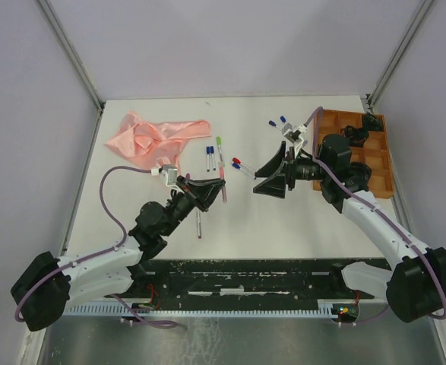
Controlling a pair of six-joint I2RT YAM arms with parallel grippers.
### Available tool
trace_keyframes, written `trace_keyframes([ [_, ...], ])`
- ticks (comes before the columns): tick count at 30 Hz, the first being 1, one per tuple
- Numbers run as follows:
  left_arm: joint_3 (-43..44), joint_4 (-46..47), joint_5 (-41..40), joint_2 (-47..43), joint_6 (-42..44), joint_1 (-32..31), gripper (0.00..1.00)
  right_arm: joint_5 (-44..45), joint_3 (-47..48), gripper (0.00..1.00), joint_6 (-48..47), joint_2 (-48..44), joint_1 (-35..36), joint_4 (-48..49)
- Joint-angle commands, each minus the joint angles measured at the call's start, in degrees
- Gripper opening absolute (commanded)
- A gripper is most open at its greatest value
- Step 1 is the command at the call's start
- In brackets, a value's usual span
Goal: Open the pen caps
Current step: Pick up the pen from the center of the board, then open the pen cap from the pen.
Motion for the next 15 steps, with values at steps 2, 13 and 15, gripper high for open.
trace_keyframes([
  [2, -0.8, 17.2, -5.5, 2.8, -0.7, -3.8, 0.03, -1.7, -1.5, 0.87, 2.4, -1.3, 2.5, 8.0],
  [13, 2.6, 26.2, -8.2, 12.2, 0.8, -9.6, 0.03, 2.7, -4.1, 0.86, -0.1, 0.1, 7.4, 10.3],
  [15, 2.8, 27.6, -9.6, 13.4, 0.6, -10.6, 0.03, 3.7, -4.2, 0.85, -1.3, 0.3, 8.0, 9.6],
])
